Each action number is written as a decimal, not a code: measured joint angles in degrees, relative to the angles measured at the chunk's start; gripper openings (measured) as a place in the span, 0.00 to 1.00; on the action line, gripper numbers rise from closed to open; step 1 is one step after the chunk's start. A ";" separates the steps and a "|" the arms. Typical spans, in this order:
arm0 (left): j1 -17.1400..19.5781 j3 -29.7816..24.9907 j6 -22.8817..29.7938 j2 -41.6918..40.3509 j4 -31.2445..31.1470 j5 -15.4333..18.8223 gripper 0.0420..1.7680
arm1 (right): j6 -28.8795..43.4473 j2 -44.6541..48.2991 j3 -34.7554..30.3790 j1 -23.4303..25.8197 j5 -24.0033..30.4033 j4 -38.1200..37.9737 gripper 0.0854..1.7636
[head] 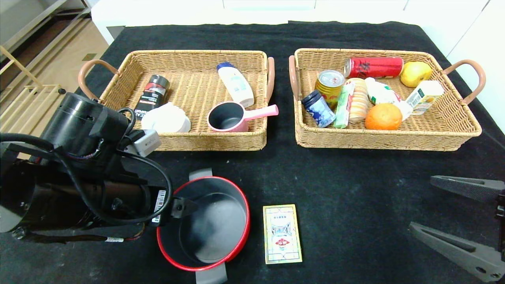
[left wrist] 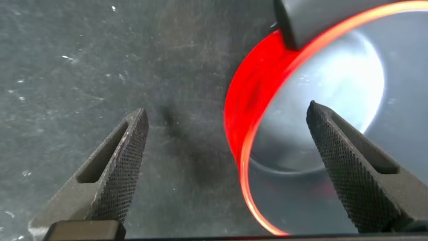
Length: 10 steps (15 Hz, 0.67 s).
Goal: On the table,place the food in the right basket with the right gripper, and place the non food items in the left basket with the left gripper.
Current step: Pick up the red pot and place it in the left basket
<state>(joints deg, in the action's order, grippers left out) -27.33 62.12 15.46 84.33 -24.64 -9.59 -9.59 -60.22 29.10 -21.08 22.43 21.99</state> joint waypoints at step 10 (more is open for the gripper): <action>-0.09 -0.13 -0.28 4.06 0.20 -0.07 0.75 | -0.02 -0.24 -0.16 0.09 0.00 0.00 0.97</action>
<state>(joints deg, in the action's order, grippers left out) -27.42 61.99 15.18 88.39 -24.44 -9.67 -9.62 -60.47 28.94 -20.99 22.43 21.99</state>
